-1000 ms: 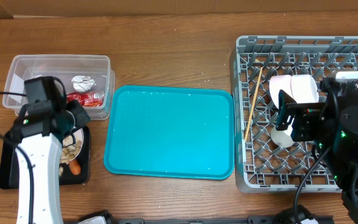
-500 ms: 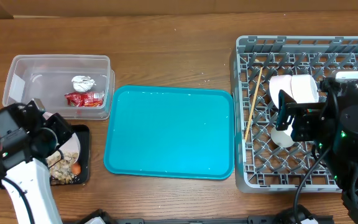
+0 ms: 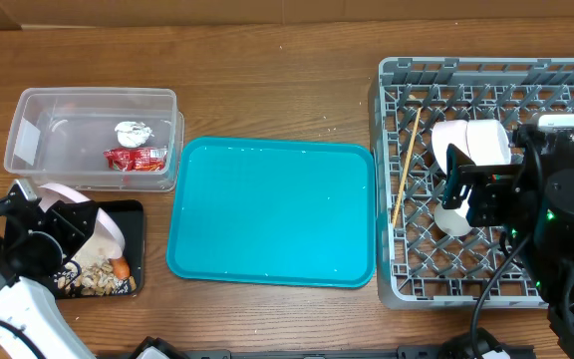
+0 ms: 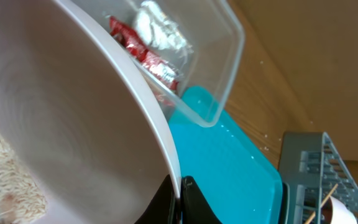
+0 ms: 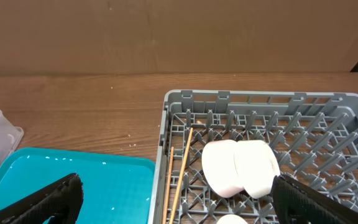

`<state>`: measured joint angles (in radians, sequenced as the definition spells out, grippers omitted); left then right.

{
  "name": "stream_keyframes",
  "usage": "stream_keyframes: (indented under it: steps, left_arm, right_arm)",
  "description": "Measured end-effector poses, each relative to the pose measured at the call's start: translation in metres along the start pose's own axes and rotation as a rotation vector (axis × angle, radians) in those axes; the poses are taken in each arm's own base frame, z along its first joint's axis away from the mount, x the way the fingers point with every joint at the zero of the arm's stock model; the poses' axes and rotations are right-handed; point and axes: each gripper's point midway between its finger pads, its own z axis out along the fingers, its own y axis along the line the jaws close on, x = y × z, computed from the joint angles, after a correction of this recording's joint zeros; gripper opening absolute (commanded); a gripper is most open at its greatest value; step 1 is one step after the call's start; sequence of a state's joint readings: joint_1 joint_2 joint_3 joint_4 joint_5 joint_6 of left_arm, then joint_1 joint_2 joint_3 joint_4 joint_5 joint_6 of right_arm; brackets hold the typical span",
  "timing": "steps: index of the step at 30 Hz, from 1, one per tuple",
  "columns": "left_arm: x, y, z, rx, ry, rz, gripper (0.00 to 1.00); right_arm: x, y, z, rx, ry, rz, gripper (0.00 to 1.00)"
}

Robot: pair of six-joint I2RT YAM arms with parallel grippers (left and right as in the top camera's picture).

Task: Sort waste into correct bins and load items into the dishwasher
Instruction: 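Tilt the plate over the black tray to dump the food scraps, then carry the empty white plate with the left gripper over the grey rack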

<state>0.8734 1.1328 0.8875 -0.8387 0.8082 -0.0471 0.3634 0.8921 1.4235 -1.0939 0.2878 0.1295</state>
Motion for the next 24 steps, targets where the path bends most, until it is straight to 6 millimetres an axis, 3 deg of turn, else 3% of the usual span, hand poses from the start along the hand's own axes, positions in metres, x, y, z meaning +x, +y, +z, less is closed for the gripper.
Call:
stream_keyframes:
  steps: [8,13,24]
  left_arm:
    - [-0.011,-0.016,-0.029,0.077,-0.116,0.055,0.04]
    - [-0.006,-0.034,-0.04,0.209,-0.13,0.061,0.04]
    - [-0.001,-0.036,-0.042,0.224,-0.119,0.047,0.04]
  right_arm:
    - [0.0,0.0,0.0,0.0,0.0,0.0,1.0]
    - [0.0,0.0,0.0,0.0,0.001,0.0,1.0]
    - [0.0,0.0,0.0,0.0,-0.001,0.0,1.0]
